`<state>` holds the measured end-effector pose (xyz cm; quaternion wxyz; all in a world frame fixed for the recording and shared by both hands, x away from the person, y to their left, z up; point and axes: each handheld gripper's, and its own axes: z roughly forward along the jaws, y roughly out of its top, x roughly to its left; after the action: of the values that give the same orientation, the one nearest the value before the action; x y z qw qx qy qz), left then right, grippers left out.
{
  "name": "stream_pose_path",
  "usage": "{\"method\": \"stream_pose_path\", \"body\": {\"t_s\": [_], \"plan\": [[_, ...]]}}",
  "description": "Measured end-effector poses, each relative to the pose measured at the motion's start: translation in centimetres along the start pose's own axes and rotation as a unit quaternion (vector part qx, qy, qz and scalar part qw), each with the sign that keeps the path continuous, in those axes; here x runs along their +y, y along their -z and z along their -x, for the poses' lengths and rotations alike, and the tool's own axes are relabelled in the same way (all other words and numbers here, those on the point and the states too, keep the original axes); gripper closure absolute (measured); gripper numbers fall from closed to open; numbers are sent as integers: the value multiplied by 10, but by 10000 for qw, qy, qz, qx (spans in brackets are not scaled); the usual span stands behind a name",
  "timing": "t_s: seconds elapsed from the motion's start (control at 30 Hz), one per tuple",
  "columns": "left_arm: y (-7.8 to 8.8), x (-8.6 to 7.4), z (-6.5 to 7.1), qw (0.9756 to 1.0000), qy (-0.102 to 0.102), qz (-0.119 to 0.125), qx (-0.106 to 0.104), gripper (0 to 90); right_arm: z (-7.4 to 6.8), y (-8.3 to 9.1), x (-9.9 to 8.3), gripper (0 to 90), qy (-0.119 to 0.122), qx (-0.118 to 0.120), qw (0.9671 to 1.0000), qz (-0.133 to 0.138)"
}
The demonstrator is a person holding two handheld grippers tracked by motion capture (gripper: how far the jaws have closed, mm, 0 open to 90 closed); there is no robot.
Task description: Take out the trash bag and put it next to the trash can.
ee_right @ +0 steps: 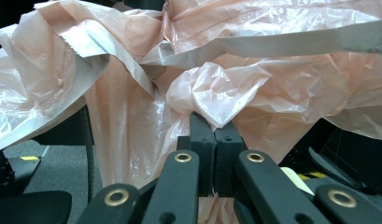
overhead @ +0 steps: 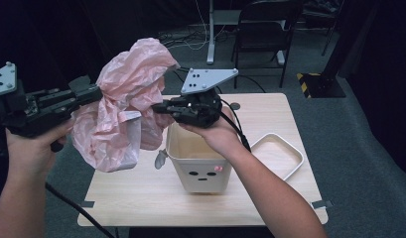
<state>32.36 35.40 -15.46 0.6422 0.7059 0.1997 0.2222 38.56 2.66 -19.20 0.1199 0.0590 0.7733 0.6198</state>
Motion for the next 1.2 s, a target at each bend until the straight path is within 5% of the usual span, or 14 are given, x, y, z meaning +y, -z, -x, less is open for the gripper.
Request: {"method": "stream_pose_path", "body": {"t_s": [0.6, 0.77, 0.97, 1.2], "plan": [[4, -16, -11, 9996, 132, -52, 237, 874, 2, -26, -8, 878, -119, 72, 9994, -315], [4, -23, -17, 9993, 243, -52, 294, 874, 6, -30, -12, 721, -338, 110, 9980, -524], [4, -30, -25, 9985, 411, -13, 350, 874, 5, -28, -17, 581, -294, -108, 9967, -747], [8, -24, -26, 9984, 369, 58, 417, 874, 8, -13, -23, 545, -251, -328, 9960, -792]]}}
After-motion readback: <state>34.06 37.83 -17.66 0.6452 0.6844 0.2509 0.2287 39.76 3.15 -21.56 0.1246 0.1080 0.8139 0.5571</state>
